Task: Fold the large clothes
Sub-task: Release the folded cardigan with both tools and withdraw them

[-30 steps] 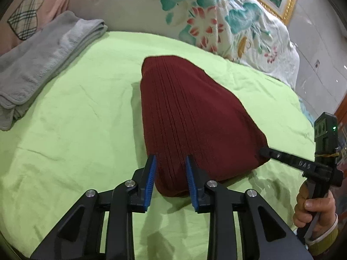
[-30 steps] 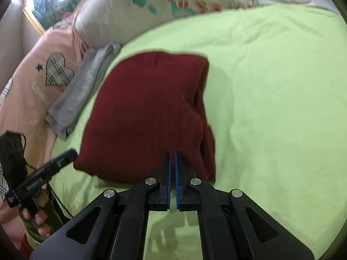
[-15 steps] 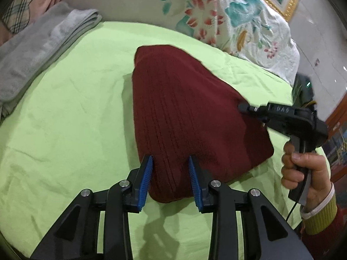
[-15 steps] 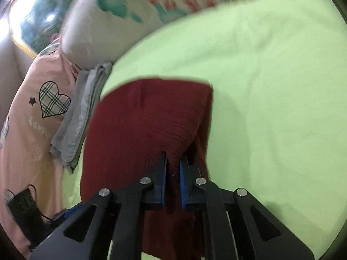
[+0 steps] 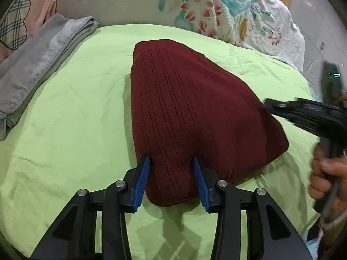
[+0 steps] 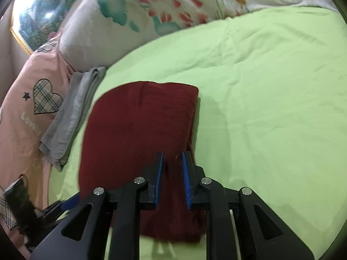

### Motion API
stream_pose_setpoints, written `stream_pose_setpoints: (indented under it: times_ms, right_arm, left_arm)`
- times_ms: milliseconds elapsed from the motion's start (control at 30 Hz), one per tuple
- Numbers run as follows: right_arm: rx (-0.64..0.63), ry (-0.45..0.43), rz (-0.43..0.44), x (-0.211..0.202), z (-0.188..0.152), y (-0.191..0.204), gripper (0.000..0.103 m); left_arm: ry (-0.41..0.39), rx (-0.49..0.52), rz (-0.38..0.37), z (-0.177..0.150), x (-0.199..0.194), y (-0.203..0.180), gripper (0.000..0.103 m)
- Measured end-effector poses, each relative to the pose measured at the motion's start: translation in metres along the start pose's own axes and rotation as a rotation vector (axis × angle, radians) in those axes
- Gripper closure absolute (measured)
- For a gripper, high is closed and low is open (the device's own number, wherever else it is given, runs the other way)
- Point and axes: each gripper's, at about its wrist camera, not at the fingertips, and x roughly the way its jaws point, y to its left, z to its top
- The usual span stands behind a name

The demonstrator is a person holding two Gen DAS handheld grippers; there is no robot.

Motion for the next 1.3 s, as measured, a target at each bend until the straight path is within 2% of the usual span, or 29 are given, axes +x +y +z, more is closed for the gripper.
stream_pose_setpoints:
  times_ms: [133,267,300,333,567,633,800,1067,1300]
  right_arm:
    - [-0.038,-0.028,0.034,-0.03,-0.018,0.014,0.064]
    - [-0.073,-0.027,0.048,-0.053,-0.041,0.018,0.063]
    - [-0.08,-0.025,0.045,-0.057,-0.046,0.018,0.063]
    - [-0.086,-0.022,0.039,-0.059,-0.05,0.019,0.061]
    - [-0.121,0.023,0.024,-0.064,-0.078,0.022,0.052]
    - [-0.133,0.03,0.018,-0.065,-0.083,0.023,0.049]
    - [-0.176,0.049,-0.009,-0.07,-0.101,0.028,0.034]
    - [-0.234,0.093,-0.042,-0.069,-0.127,0.032,0.028]
    - [-0.267,0.104,-0.058,-0.069,-0.132,0.036,0.026]
  left_arm:
    - [-0.008,-0.011,0.009,-0.001,-0.003,0.0,0.059]
    - [-0.024,-0.069,-0.036,-0.006,-0.02,0.012,0.057]
    - [-0.032,-0.072,-0.035,-0.008,-0.026,0.013,0.052]
    - [-0.038,-0.075,-0.027,-0.012,-0.031,0.014,0.047]
    - [-0.029,-0.106,-0.016,-0.034,-0.051,0.021,0.043]
    - [-0.023,-0.114,0.005,-0.04,-0.055,0.022,0.036]
    - [0.0,-0.103,0.048,-0.059,-0.061,0.03,0.028]
    - [0.073,-0.083,0.109,-0.091,-0.06,0.031,0.025]
    - [0.087,-0.053,0.168,-0.089,-0.064,0.021,0.025]
